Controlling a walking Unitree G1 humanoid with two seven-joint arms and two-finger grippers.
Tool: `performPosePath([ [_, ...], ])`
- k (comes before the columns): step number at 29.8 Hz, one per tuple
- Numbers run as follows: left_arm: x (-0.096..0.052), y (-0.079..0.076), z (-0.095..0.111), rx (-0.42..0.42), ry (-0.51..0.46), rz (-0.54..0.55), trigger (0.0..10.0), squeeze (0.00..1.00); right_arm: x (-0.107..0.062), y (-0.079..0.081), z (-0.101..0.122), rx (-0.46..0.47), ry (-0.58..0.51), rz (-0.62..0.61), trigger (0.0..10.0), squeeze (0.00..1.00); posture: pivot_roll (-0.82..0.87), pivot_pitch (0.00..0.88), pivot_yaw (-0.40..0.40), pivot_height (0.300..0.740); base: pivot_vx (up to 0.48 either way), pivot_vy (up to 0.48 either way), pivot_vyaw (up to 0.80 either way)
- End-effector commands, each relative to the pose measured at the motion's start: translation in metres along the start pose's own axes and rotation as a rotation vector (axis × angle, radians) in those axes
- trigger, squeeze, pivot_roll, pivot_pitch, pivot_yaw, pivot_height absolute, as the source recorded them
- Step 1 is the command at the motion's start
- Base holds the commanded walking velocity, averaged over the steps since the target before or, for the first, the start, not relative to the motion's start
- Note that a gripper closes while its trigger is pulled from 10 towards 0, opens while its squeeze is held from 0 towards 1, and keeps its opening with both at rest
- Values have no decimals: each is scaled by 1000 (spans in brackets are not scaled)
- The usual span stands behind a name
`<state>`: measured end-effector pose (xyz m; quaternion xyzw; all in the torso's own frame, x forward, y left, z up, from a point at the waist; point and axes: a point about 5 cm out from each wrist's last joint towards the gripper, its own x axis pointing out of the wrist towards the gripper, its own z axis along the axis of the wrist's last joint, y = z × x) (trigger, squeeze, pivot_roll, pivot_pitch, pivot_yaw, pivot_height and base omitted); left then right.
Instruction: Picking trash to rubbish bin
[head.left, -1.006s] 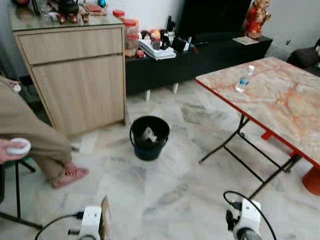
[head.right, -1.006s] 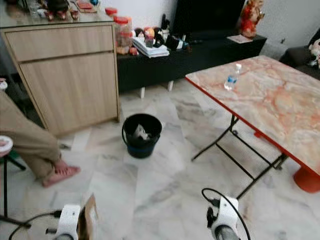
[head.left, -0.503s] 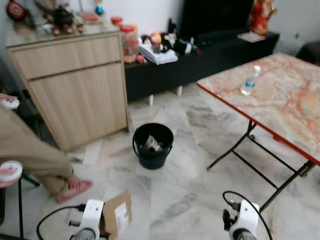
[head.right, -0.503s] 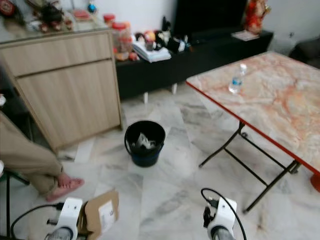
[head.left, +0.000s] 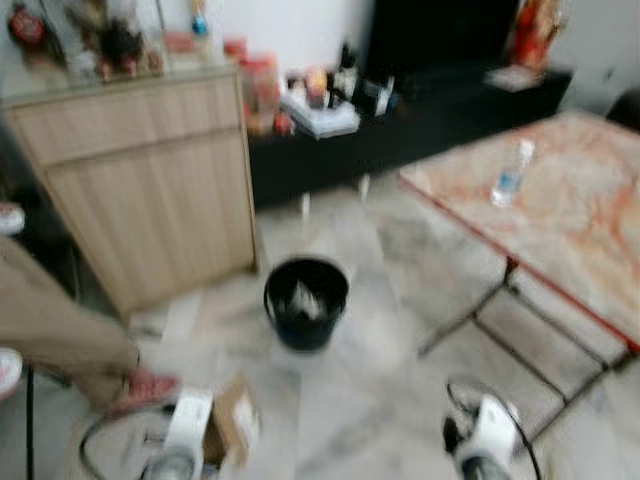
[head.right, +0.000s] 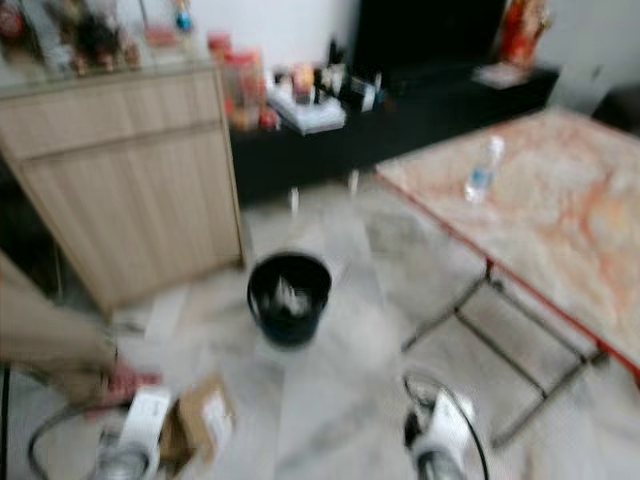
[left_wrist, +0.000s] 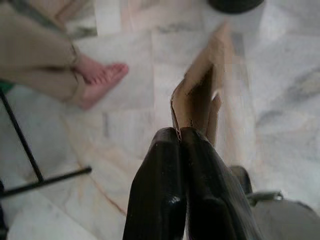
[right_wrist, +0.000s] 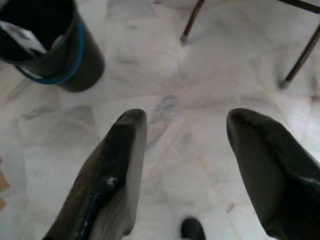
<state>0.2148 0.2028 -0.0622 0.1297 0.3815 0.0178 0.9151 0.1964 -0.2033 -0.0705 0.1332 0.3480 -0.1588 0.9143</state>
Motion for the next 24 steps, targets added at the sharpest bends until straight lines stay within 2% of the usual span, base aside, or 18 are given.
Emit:
performPosePath([
  [1,1,-8,5,-2,-15,-17,10000,0,0,-11,3,6,-4,-26,10000,0,124,0,-41,740,337,0,-463],
  [10,0,-9,2,-11,-11,-13,10000,0,0,-11,4,-3,0,-12,10000,0,124,0,-56,740,337,0,-677],
  [16,-1,-11,0,-26,-5,-8,10000,0,1,-11,4,-41,3,-1,10000,0,126,0,-66,740,336,0,0],
  [24,-1,-12,0,-36,-4,-6,10000,0,1,-8,6,-78,-7,32,10000,0,125,0,-75,740,333,0,690],
])
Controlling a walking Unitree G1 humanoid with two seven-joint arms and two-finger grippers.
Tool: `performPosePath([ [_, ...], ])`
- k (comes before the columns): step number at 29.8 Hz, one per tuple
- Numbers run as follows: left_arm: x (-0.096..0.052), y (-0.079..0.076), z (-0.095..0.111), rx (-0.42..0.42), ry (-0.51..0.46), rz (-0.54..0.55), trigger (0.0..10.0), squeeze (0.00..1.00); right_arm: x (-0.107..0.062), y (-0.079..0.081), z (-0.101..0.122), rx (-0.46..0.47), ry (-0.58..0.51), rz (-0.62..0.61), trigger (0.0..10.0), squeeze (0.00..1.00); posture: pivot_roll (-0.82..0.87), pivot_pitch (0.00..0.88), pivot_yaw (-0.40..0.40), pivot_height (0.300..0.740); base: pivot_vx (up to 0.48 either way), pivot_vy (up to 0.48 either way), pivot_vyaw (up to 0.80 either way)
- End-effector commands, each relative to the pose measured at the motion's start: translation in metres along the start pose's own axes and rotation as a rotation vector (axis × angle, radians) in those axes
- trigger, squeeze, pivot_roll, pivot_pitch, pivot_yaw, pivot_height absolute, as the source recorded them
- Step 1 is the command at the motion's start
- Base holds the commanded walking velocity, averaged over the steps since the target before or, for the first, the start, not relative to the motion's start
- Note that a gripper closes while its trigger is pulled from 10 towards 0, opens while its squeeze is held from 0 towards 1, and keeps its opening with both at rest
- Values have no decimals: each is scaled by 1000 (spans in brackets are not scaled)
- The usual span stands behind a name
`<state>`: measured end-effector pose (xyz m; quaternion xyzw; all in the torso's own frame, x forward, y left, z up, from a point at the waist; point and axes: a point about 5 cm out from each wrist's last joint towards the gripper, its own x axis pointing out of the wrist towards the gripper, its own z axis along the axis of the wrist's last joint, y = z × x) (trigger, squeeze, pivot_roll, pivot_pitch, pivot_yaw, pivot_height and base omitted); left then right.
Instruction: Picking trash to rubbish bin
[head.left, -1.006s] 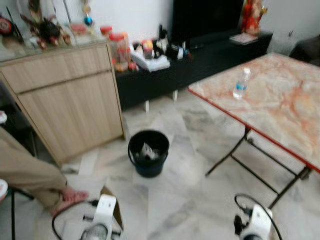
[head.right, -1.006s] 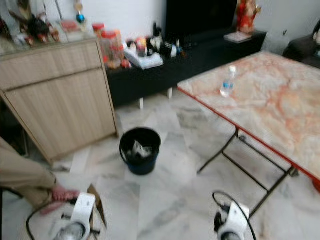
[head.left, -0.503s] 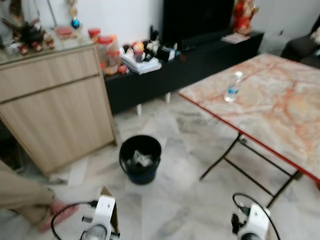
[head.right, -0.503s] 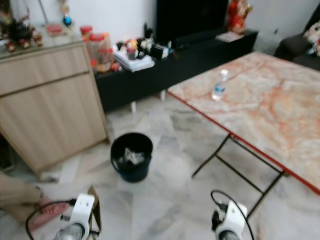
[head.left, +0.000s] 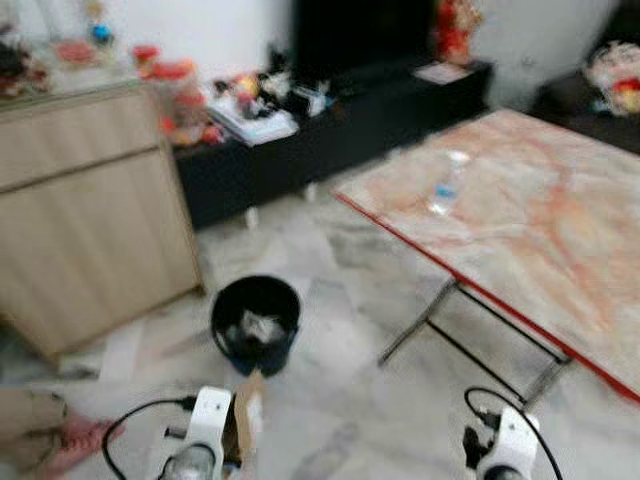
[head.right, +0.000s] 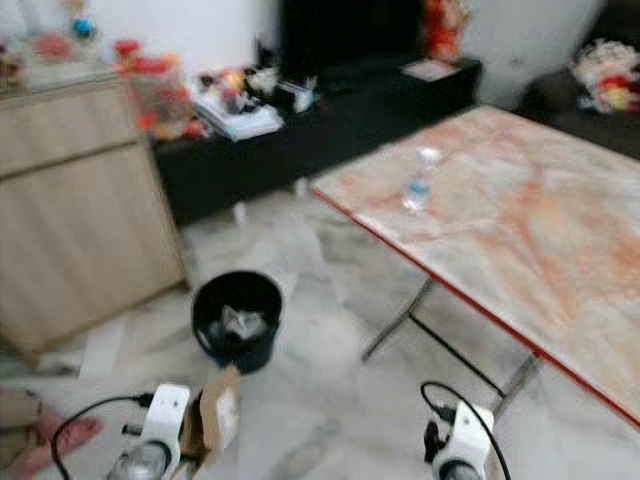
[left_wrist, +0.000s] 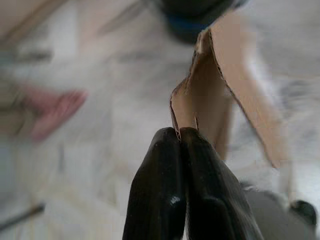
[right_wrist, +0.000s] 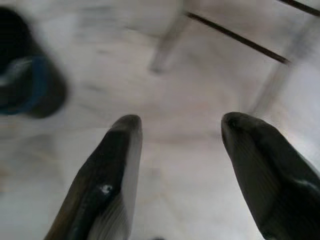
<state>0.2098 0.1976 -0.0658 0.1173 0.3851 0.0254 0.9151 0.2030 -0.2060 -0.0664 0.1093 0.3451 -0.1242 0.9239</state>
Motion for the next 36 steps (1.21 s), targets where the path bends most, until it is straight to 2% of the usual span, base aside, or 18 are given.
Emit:
performPosePath([
  [1,1,-6,4,-10,-12,-9,10000,0,-2,-9,-3,-10,5,-18,10000,0,124,0,-78,740,330,0,800],
  [9,0,-8,3,-17,-10,-10,10000,0,-2,-10,-2,-15,8,-20,10000,0,122,0,-81,740,328,0,774],
  [11,0,-8,3,-18,-10,-10,10000,0,-2,-12,-3,7,14,-38,10000,0,122,0,-81,740,330,0,0],
  [17,0,-9,3,-20,-10,-9,10000,0,-2,-12,-2,-24,12,-26,10000,0,124,0,-88,740,330,0,0],
  [21,0,-9,3,-21,-10,-9,10000,0,-2,-12,-1,-47,7,-20,10000,0,124,0,-88,740,332,0,616],
  [25,0,-9,2,-22,-10,-8,10000,0,-2,-12,-2,-31,12,-27,10000,0,125,0,-92,740,329,0,800],
  [27,0,-9,3,-23,-12,-8,10000,0,-2,-12,-2,-3,9,-35,10000,0,125,0,-92,740,332,0,0],
  [36,0,-8,3,-26,-16,-5,10000,0,-2,-13,0,-6,-4,-27,10000,0,127,0,-95,740,330,0,0],
])
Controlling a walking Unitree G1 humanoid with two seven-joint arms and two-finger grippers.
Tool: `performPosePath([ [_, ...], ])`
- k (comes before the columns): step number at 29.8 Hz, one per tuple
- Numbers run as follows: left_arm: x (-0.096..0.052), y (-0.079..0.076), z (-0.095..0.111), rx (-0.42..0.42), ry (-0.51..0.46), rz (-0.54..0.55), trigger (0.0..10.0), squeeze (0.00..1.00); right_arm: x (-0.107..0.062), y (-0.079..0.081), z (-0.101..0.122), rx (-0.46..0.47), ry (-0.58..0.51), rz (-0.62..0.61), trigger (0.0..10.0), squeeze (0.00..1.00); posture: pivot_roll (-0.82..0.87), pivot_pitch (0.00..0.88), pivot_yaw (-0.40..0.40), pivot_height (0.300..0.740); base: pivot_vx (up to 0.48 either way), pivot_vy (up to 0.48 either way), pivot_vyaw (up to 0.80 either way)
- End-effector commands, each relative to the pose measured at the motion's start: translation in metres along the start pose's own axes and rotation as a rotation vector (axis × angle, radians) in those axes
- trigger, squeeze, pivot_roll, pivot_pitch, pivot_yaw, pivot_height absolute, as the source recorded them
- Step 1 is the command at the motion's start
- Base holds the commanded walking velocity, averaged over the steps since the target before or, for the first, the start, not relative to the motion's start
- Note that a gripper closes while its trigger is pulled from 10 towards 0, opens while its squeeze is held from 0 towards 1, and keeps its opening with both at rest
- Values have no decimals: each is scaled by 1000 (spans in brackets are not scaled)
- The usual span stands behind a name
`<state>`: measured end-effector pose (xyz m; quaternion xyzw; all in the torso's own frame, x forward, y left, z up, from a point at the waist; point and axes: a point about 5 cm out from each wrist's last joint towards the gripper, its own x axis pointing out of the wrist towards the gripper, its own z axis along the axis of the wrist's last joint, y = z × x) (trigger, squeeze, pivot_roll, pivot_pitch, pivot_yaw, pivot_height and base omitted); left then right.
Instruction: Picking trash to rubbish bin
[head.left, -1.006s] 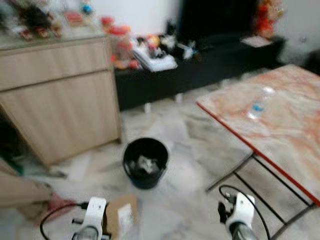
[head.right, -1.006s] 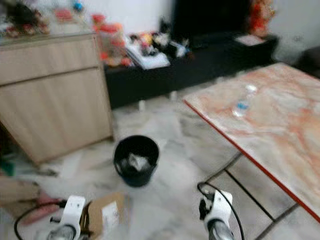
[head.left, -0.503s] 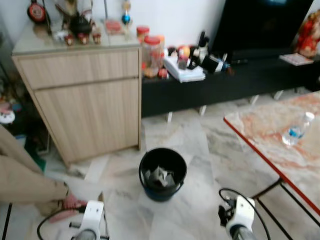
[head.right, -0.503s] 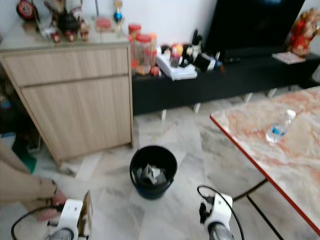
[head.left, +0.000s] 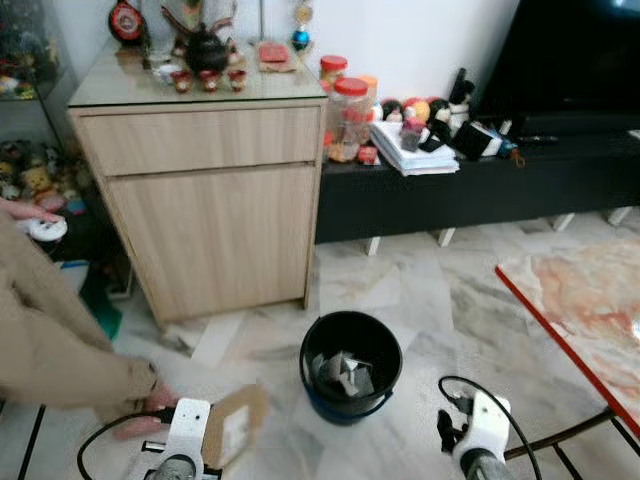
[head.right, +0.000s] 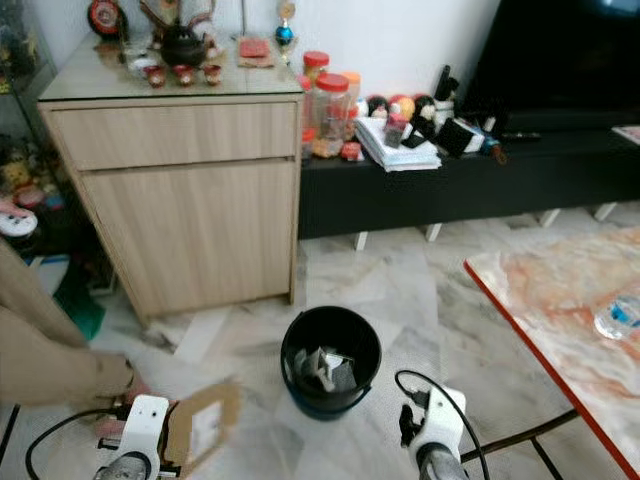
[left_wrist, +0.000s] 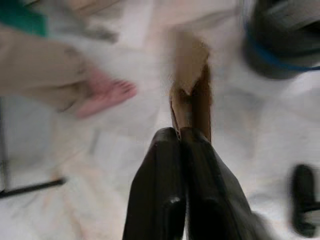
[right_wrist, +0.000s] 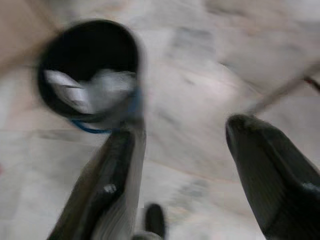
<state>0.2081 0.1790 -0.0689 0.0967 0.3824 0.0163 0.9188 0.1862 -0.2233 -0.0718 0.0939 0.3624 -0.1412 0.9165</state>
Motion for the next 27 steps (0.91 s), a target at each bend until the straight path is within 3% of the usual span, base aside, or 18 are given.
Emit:
performPosePath([
  [1,1,10,3,6,-8,27,10000,0,4,9,10,14,-33,21,10000,0,127,0,-95,740,330,0,0],
  [21,2,12,7,4,-18,28,10000,0,4,11,12,-21,-37,40,10000,0,127,0,-97,740,330,0,0],
  [27,3,10,9,2,-24,24,10000,0,4,11,13,8,-39,37,10000,0,129,0,-99,740,329,0,0],
])
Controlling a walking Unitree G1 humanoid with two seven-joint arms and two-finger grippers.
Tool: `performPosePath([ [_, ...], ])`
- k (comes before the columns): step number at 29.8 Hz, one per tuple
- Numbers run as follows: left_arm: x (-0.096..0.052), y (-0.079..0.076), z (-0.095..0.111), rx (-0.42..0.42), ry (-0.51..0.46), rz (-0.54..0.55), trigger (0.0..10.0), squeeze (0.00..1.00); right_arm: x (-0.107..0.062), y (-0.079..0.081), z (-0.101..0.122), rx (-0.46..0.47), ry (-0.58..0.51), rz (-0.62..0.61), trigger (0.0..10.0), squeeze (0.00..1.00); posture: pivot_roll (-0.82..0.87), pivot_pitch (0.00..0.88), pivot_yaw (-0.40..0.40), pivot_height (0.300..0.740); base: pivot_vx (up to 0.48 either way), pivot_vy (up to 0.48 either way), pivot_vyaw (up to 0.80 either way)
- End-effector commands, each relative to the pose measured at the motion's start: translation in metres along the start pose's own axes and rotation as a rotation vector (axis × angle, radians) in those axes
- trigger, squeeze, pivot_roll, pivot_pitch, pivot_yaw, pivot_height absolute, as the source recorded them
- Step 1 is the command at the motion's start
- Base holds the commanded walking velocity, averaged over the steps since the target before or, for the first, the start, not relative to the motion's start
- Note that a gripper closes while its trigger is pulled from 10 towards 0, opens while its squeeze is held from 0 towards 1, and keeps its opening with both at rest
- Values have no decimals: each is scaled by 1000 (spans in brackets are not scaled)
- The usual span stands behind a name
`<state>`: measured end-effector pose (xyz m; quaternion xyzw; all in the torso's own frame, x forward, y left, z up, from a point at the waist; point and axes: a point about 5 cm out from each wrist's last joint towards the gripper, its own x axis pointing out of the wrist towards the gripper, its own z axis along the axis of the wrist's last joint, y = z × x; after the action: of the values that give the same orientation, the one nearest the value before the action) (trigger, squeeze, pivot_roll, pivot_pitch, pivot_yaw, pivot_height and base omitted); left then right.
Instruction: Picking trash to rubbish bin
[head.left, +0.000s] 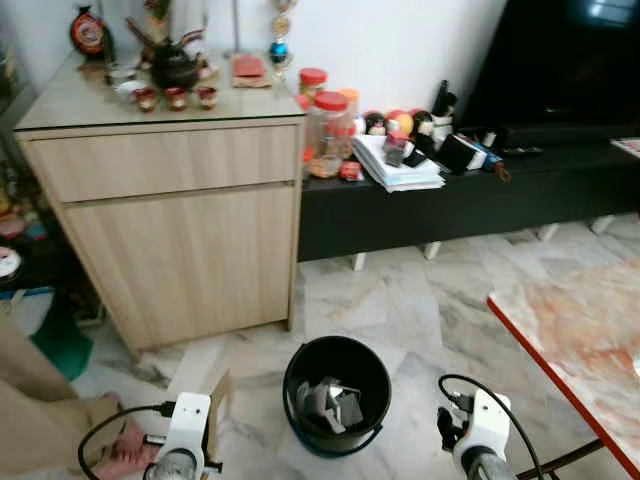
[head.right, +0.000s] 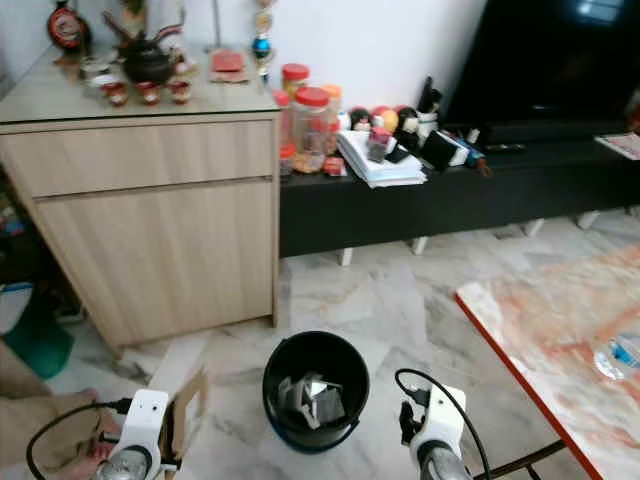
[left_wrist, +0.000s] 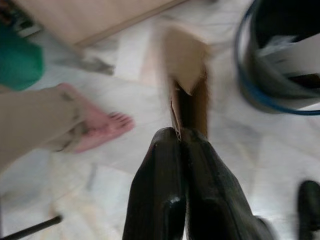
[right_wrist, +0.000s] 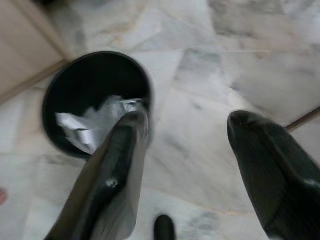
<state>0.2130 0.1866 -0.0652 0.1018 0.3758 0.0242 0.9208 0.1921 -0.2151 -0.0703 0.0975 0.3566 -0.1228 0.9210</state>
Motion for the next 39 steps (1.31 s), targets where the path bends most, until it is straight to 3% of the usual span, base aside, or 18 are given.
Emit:
performPosePath([
  [1,1,2,4,0,-13,4,10000,0,3,1,10,10,-30,0,10000,0,129,0,-99,740,330,0,0],
  [16,3,4,10,0,-33,7,10000,0,4,4,9,-22,0,38,10000,0,129,0,-99,740,330,0,0],
  [18,7,-1,35,0,-111,-34,10000,0,7,5,20,-122,-12,118,10000,0,130,0,-98,740,334,0,0],
  [24,11,-12,61,7,-174,-99,10000,0,10,4,50,-139,-124,174,10000,0,116,0,-98,740,334,0,0],
  [26,11,-21,75,12,-212,-145,10000,0,13,16,67,-132,-170,239,10000,0,111,0,-99,740,334,0,0],
  [31,10,-36,91,39,-249,-245,10000,0,15,39,80,-169,-176,372,10000,0,107,0,-97,740,335,0,0],
  [33,8,-50,102,57,-275,-344,10000,0,16,52,88,-213,-182,422,10000,0,104,0,-97,740,321,0,0],
  [36,6,-59,107,72,-289,-399,10000,0,16,56,91,-228,-181,435,10000,0,104,0,-97,740,300,0,0],
  [37,2,-73,115,83,-311,-498,10000,0,16,63,96,-243,-187,464,10000,0,108,0,-102,740,0,0,0],
  [39,-1,-82,118,78,-321,-558,10000,0,16,68,98,-259,-187,497,10000,0,108,0,-102,740,0,0,0],
])
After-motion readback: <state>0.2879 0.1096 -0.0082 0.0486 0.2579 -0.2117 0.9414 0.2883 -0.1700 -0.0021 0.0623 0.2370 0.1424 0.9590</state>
